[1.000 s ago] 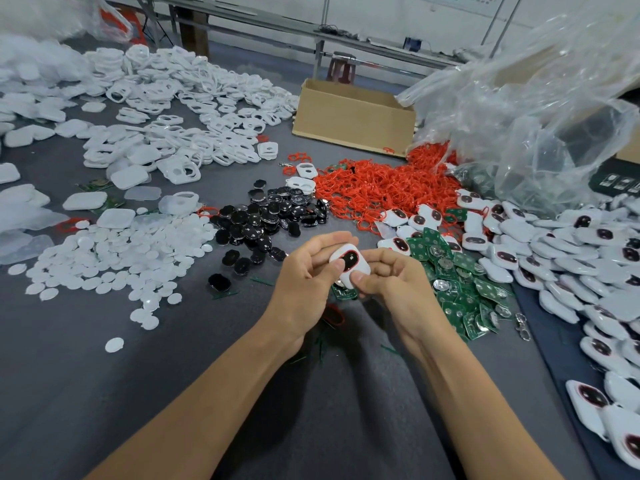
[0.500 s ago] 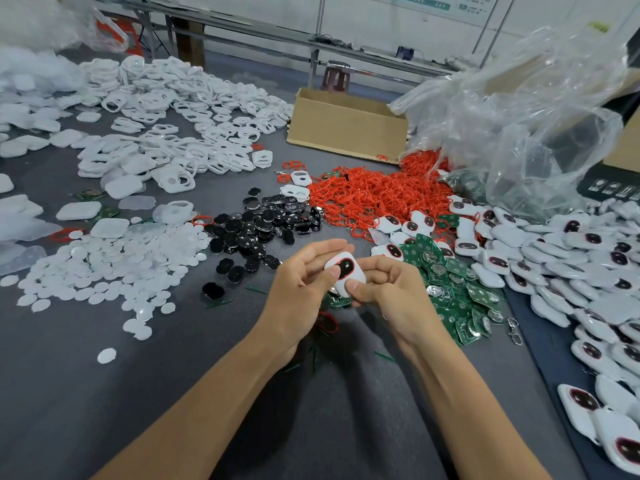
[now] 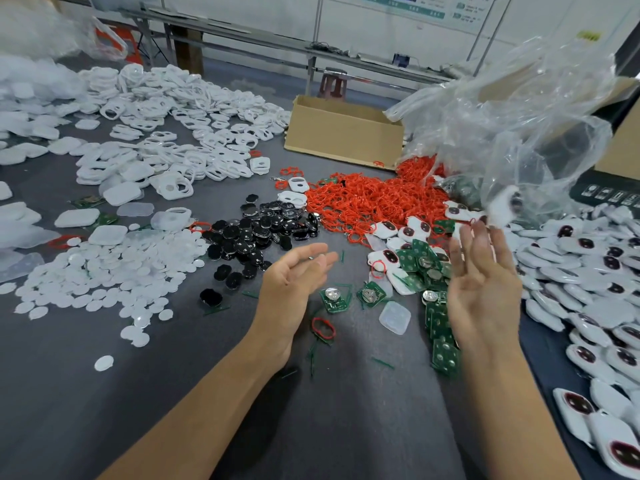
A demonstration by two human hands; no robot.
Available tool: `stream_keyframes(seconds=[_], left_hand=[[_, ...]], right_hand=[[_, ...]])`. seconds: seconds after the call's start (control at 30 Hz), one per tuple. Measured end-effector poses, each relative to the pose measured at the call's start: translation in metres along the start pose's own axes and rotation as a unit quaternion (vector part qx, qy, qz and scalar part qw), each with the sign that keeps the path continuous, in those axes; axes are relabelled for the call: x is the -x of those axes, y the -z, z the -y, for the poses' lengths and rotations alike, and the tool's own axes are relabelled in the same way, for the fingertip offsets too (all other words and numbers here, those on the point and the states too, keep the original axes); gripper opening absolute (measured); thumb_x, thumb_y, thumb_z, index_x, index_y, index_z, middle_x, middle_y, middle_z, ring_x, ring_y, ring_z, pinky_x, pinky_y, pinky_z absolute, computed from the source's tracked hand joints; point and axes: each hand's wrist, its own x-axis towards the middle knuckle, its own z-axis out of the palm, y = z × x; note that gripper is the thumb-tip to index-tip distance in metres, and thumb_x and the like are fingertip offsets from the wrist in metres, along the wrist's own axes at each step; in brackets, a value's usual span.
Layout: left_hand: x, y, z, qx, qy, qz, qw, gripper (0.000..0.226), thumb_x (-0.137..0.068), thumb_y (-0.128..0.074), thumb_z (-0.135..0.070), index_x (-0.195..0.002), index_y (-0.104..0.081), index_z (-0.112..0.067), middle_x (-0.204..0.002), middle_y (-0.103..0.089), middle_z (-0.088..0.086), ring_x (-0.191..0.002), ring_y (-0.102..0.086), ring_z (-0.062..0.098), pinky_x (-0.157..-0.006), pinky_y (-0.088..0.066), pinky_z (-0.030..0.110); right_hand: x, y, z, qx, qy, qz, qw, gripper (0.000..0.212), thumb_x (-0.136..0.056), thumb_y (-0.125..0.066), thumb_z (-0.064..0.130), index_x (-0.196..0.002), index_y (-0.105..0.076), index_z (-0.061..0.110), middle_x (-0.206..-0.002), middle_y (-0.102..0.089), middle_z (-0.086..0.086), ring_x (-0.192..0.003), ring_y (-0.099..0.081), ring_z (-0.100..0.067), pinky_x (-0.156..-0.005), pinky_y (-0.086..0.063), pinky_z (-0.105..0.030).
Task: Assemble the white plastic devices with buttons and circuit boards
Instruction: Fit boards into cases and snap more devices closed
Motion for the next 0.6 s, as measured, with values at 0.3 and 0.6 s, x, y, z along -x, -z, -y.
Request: stream_keyframes(seconds=[0.3,0.6], left_hand=[[0.0,-0.001,-0.002,0.009,0.011,-0.01,1.0,0.016,-0.096,-0.054,-0.011,-0.106,-0.065,-0.013,-0.105,-0.074,0.004,-0.103,-0.068,0.014,-0.089,-0.054,0.023],[0.001,-0.001,-0.003,0.001,0.013,-0.01,1.0,0.016,-0.096,-0.054,-0.01,-0.107,-0.066,-0.012,-0.105,-0.073,0.005,-0.103,-0.069,0.016,-0.092,-0.054,0.028]], right_hand=[[-0.016,0.02,-0.009,0.43,0.16,-0.046,0.887,0.047,-0.083,-0.038,-0.018,-0.104,-0.065,0.014,-0.103,-0.069,-0.008,-0.094,-0.067,-0.014,-0.081,-0.052,-0.023],[-0.017,0.034,-0.016,0.817,0.158,0.055,0.552,0.044,-0.08,-0.056,0.005,-0.125,-0.055,0.005,-0.115,-0.063,-0.019,-0.123,-0.044,-0.036,-0.099,-0.039,-0.045]])
